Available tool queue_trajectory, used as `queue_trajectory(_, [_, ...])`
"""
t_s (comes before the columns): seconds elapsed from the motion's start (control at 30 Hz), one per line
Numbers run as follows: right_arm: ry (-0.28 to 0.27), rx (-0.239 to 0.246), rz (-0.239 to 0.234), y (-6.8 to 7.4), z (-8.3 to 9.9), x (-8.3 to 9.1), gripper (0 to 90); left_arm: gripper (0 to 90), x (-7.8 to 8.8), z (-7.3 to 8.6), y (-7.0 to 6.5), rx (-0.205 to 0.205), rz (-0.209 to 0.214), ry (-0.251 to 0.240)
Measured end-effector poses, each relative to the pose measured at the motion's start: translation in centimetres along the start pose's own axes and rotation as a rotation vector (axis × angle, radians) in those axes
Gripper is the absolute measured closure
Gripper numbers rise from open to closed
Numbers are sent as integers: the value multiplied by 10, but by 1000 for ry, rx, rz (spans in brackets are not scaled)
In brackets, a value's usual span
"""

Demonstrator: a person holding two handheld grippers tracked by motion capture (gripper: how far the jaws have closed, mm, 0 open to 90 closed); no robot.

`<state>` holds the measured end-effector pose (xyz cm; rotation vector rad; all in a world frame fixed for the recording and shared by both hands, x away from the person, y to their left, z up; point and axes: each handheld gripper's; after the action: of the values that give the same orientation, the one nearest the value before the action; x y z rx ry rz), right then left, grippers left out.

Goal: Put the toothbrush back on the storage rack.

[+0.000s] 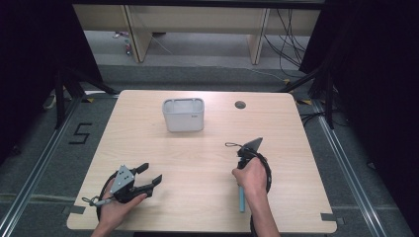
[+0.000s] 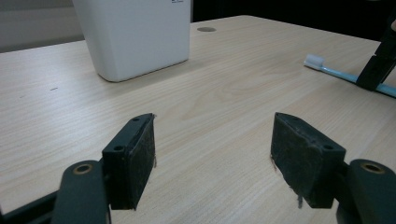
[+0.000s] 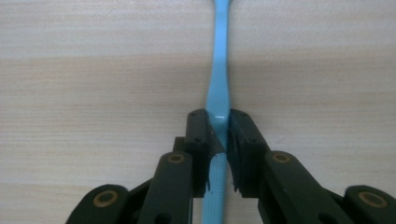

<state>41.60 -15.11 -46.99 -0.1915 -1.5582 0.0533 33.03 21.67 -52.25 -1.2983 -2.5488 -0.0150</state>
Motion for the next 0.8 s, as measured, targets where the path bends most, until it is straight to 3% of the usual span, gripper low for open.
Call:
queue_trajectory(0.03, [-15, 22, -11, -1, 1, 1, 790, 303, 0, 0, 0, 0, 0, 0])
queue_trajectory(0.07, [-66, 78, 9, -5, 2, -1, 791, 303, 0, 0, 0, 2, 0, 0])
queue_trajectory(0.1, [-52, 52, -33, -4, 4, 3, 790, 303, 0, 0, 0, 1, -1, 0])
queue_trajectory(0.13, [-90, 94, -31, -7, 5, 1, 790, 303, 0, 0, 0, 2, -2, -1])
queue_trajectory(0.17, [-105, 107, -19, -8, 6, 3, 790, 303, 0, 0, 0, 0, -1, -2])
queue_trajectory(0.2, [-94, 59, -18, -5, 7, 7, 790, 304, 0, 0, 0, -2, -2, -3])
queue_trajectory(0.23, [-137, 108, -21, -10, 7, 7, 790, 304, 0, 0, -1, -4, -6, 2])
queue_trajectory(0.4, [-215, 126, -47, -12, 10, 12, 789, 305, 0, 0, -1, -6, -12, 4])
queue_trajectory(0.43, [-233, 154, -54, -14, 10, 14, 789, 305, 0, 0, -2, -6, -12, 3])
queue_trajectory(0.47, [-254, 142, -66, -13, 11, 17, 788, 305, 0, 0, -2, -7, -14, 2])
queue_trajectory(0.5, [-298, 159, -111, -15, 11, 19, 788, 306, 0, 0, -2, -7, -16, 1])
queue_trajectory(0.53, [-298, 159, -111, -15, 11, 19, 788, 306, 0, 0, -2, -7, -14, -6])
queue_trajectory(0.57, [-344, 175, -128, -18, 11, 19, 789, 306, -1, 1, -2, -8, -14, -12])
queue_trajectory(0.6, [-347, 164, -143, -19, 11, 19, 789, 306, 0, 0, -3, -7, -20, -1])
queue_trajectory(0.67, [-409, 183, -184, -23, 11, 19, 789, 307, 0, 0, -3, -7, -23, -4])
queue_trajectory(0.7, [-407, 169, -205, -23, 13, 20, 790, 306, 0, 0, -3, -8, -24, -4])
queue_trajectory(0.73, [-461, 210, -211, -27, 11, 18, 790, 306, 0, 0, -3, -9, -27, -5])
queue_trajectory(0.8, [-516, 228, -231, -29, 13, 16, 790, 307, 0, 1, -4, -8, -29, -3])
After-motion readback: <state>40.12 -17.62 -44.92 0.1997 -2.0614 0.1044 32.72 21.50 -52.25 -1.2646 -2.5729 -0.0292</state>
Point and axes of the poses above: each handheld gripper's, and its own axes: x roughly backward along the jaws, z roughly out of its underside, y roughly to its left, and after that the axes turned 15 degrees about z, right-handed
